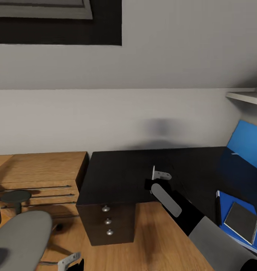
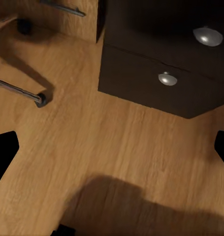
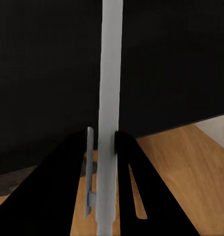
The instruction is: In the bedroom, organize the workspace by keeping the computer under the desk, ensuring the monitor is on the desk, placing the keyboard on the desk next to the monitor, placing the mouse on the desk next to the keyboard, moving the folder from the swivel chair onto the desk next to the mouse, stacking the notebook on top of the folder with the pen on top of the notebook, and positioning the swivel chair next to the desk.
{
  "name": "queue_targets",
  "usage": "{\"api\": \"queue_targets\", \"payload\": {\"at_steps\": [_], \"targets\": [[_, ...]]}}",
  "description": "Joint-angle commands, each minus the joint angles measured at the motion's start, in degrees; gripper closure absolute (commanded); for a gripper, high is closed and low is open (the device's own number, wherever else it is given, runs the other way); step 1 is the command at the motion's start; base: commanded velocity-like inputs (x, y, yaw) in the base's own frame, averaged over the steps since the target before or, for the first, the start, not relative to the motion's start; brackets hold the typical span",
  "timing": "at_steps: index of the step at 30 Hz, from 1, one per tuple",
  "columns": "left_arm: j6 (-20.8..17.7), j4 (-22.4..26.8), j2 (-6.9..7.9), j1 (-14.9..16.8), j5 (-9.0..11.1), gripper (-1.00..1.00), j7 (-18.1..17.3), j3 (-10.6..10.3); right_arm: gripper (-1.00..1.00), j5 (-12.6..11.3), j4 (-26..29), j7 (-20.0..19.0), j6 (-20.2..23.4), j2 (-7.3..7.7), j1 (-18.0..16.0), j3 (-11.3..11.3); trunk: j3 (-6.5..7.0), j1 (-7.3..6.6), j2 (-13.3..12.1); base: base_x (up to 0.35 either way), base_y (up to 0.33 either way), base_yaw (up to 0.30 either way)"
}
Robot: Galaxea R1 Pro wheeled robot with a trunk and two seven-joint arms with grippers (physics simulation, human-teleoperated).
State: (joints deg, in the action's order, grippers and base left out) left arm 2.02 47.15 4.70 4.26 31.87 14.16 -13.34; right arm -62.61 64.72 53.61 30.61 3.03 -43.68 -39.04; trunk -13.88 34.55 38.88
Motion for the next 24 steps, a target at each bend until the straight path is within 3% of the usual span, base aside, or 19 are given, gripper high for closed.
{"api": "queue_targets", "payload": {"at_steps": [1, 13, 21, 24], "targets": [[0.6, -0.5, 0.13, 0.0, 0.6, -1.00, 0.5, -0.7, 1.00, -0.3, 0.1, 0.4, 0.2, 0.05, -0.1, -0.1, -0.09, 0.02, 0.1, 0.000, 0.000, -0.292], [1.3, -2.0, 0.57, 0.0, 0.7, -1.00, 0.7, -0.5, 1.00, -0.5, -0.4, 0.3, -0.1, 1.18, -0.1, 0.5, -0.09, 0.02, 0.1, 0.000, 0.000, -0.292], [1.4, -2.0, 0.61, 0.0, 0.7, -1.00, 0.8, -0.3, 1.00, -0.5, -1.7, 0.0, -0.2, 3.07, -0.1, 2.8, 0.00, 0.02, 0.1, 0.000, 0.000, -0.292], [1.4, -2.0, 0.61, 0.0, 0.7, -1.00, 0.8, -0.3, 1.00, -0.5, -2.3, -0.2, -0.1, 3.46, -0.1, 4.7, 0.09, 0.02, 0.1, 0.000, 0.000, -0.292]]}}
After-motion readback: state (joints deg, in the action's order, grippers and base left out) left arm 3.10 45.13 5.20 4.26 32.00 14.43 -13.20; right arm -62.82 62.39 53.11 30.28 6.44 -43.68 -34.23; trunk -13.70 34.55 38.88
